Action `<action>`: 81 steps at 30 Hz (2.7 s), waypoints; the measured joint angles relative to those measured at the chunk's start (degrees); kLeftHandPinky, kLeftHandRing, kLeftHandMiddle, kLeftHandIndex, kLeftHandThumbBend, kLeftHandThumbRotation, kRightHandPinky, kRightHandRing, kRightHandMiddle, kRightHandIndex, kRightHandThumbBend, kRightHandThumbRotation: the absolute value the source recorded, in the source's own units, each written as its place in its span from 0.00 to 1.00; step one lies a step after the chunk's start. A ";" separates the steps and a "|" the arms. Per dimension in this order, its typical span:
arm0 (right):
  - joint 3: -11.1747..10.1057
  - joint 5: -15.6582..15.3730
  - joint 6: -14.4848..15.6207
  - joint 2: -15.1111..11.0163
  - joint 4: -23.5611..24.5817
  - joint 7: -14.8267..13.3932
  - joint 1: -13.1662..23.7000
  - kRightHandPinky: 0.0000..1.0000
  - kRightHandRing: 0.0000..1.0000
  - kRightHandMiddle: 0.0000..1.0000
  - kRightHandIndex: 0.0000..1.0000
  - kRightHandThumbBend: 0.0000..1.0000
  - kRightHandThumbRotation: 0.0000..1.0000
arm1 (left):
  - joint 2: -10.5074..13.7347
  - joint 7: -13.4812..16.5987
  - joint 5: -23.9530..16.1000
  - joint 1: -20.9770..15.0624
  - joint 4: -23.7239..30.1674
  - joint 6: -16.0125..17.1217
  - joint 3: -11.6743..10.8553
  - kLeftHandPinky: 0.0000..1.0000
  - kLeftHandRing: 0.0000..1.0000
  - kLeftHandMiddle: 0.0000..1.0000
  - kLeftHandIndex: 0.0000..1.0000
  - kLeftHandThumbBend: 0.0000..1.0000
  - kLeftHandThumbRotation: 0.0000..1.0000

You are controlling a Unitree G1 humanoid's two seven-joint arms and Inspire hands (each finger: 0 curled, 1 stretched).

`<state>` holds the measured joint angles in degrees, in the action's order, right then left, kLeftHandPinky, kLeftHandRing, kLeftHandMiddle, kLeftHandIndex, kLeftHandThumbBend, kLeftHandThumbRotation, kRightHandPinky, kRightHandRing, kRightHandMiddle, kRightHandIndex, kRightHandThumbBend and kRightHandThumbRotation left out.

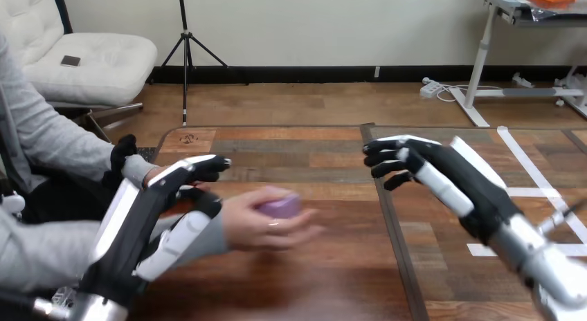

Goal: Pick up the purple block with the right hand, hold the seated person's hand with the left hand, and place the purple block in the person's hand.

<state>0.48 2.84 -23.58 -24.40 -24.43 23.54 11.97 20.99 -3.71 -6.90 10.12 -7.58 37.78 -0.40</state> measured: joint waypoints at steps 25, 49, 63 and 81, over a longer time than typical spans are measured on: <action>-0.75 6.54 5.78 9.11 12.72 -0.64 -19.90 0.78 0.82 0.83 0.84 0.71 1.00 | -4.15 1.12 1.08 7.38 -2.17 4.59 -1.59 0.99 1.00 0.99 0.99 1.00 1.00; -1.01 10.31 6.19 12.63 12.67 2.20 -24.09 0.86 0.84 0.84 0.86 0.71 1.00 | -10.77 -4.77 11.61 6.72 -13.93 14.27 0.38 1.00 1.00 1.00 1.00 0.97 1.00; -2.69 12.39 3.75 15.36 10.19 1.85 -23.79 0.87 0.84 0.84 0.85 0.76 1.00 | -14.92 -13.10 20.15 7.38 -16.84 13.25 2.13 1.00 1.00 1.00 1.00 0.82 1.00; -5.80 13.00 1.01 15.82 5.14 0.28 -22.62 0.87 0.85 0.86 0.86 0.82 1.00 | -15.25 -16.62 25.53 7.33 -16.08 5.81 0.29 1.00 1.00 1.00 1.00 0.77 1.00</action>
<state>-5.31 15.84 -22.56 -8.58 -19.28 23.82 -10.64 5.74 -20.34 18.63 17.45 -23.66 43.59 -0.11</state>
